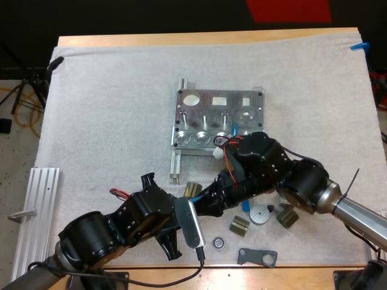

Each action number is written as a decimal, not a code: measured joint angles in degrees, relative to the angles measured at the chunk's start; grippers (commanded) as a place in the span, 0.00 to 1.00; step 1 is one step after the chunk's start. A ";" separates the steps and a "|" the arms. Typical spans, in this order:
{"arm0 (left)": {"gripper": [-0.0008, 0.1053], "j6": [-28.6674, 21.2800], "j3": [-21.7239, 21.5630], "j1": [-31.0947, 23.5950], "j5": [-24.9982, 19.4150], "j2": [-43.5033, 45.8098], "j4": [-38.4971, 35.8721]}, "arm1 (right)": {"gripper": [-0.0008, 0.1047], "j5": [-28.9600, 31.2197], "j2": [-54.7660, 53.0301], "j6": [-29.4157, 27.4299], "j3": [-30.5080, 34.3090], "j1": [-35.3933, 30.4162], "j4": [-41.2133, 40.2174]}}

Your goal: Load cells from left to right

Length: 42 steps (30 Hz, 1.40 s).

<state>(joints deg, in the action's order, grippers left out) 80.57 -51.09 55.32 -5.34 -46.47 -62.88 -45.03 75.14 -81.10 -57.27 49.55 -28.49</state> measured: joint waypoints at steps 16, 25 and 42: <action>0.27 0.00 -0.10 0.00 0.08 0.00 -0.11 | 0.01 0.36 0.02 0.12 0.00 0.00 0.38; 0.62 2.75 -7.99 0.00 -0.16 1.21 -6.46 | 0.01 11.03 0.39 -1.29 -5.04 -0.13 -4.29; 0.62 19.24 -8.03 0.00 -11.77 18.02 -8.96 | 0.01 35.49 11.88 -13.95 -30.05 -14.55 -33.92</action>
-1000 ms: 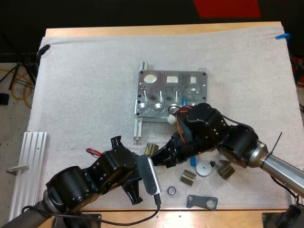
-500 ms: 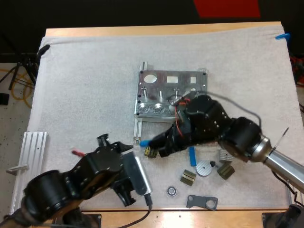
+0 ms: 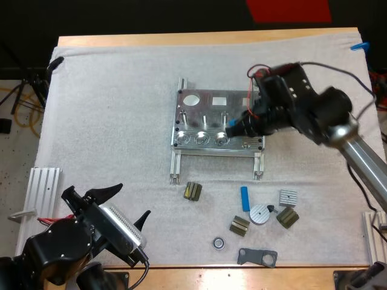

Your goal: Load cells from left to right

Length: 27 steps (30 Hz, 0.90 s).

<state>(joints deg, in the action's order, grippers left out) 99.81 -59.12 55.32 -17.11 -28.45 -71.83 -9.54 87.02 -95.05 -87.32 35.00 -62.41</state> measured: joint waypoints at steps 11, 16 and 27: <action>0.62 3.47 0.00 0.00 -0.39 -0.01 0.00 | 0.01 9.54 18.33 -4.34 -14.69 -0.29 -11.72; 0.62 4.64 0.00 0.00 -0.39 -0.01 0.00 | 0.01 13.99 23.36 -6.09 -18.02 -0.44 -14.34; 0.62 4.73 0.00 0.00 -0.46 -0.01 0.00 | 0.01 15.29 26.76 -7.00 -18.03 -0.72 -15.86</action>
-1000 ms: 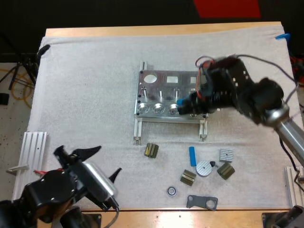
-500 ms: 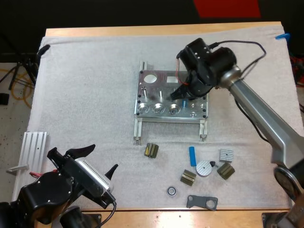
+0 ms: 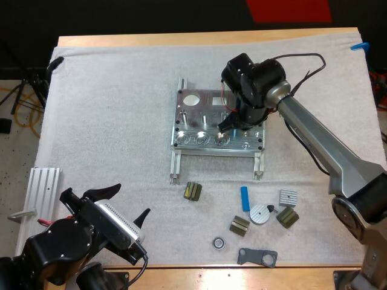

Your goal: Load cells from left to right

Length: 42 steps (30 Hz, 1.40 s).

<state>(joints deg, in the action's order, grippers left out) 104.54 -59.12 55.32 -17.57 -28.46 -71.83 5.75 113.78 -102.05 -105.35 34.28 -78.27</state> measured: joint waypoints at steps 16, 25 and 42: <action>0.62 0.00 0.00 0.00 0.00 0.00 0.00 | 0.01 -0.20 3.28 -0.68 0.00 -0.40 -0.37; 0.62 0.00 0.00 0.00 0.00 0.00 0.00 | 0.01 -1.47 3.24 -0.64 0.00 -0.40 -0.37; 0.62 0.00 0.00 0.00 0.00 0.00 0.00 | 0.01 -1.92 3.35 -0.72 0.00 -0.81 -0.24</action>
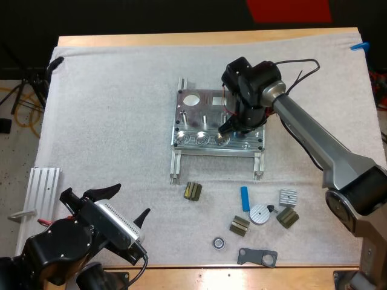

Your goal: Load cells from left to right

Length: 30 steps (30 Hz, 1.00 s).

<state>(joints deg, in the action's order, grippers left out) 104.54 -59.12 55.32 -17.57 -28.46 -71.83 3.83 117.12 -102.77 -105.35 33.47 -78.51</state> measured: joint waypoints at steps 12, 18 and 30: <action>0.62 0.00 0.00 0.00 0.00 0.00 0.00 | 0.01 0.04 0.41 0.00 0.00 0.00 0.12; 0.62 0.00 0.00 0.00 0.00 0.00 0.00 | 0.23 -0.62 0.85 -0.08 -0.04 0.00 0.12; 0.62 0.00 0.00 0.00 0.00 0.00 0.00 | 0.65 -0.95 1.60 -0.08 -0.02 0.00 0.12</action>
<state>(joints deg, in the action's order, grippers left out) 104.54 -59.12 55.32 -17.57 -28.46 -71.83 2.88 118.73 -102.85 -105.37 33.47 -78.39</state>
